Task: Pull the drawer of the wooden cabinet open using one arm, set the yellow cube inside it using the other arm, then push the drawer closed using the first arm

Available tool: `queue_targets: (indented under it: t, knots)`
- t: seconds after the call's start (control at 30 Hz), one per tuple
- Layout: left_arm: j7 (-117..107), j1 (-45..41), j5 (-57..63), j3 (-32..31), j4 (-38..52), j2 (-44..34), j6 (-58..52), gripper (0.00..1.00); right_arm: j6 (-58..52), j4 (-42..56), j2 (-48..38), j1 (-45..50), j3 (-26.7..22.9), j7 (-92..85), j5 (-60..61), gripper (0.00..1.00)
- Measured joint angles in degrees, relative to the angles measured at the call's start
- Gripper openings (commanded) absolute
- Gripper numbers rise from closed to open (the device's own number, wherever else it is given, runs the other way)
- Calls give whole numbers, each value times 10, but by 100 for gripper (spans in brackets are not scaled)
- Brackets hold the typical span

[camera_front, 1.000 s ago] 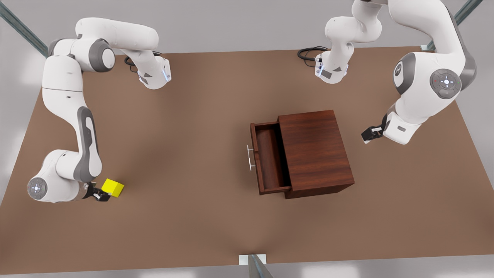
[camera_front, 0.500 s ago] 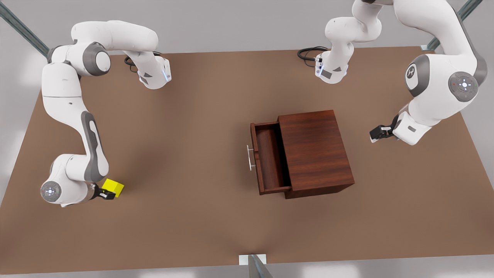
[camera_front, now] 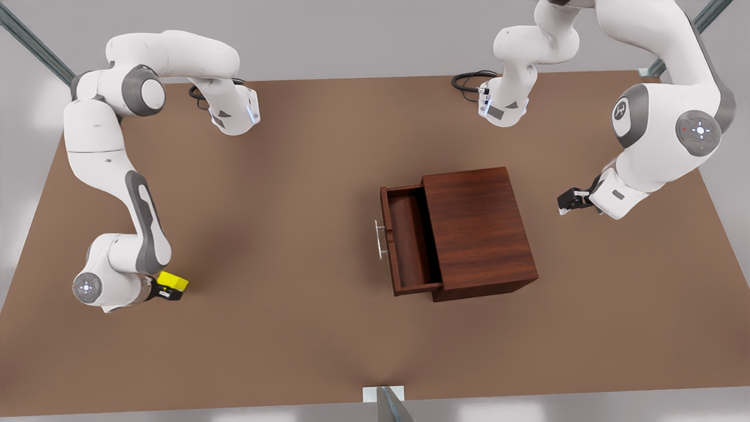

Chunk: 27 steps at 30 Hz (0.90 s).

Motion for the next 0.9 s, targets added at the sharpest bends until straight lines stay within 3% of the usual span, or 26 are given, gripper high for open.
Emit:
queue_targets:
  t: [0.47,0.57,0.77,0.9]
  knots:
    - [20,1,3,1,-3,-1,-1,100,6,-21,-5,-17,23,2,-4,100]
    - [20,-1,5,-2,-5,-1,-2,100,6,-21,-7,-24,27,4,-8,90]
    - [16,-6,6,-4,-7,-1,-5,100,7,-20,-7,-29,32,6,-11,89]
    - [15,-5,6,-3,-7,-1,-6,100,7,-20,-6,-29,34,10,-16,79]
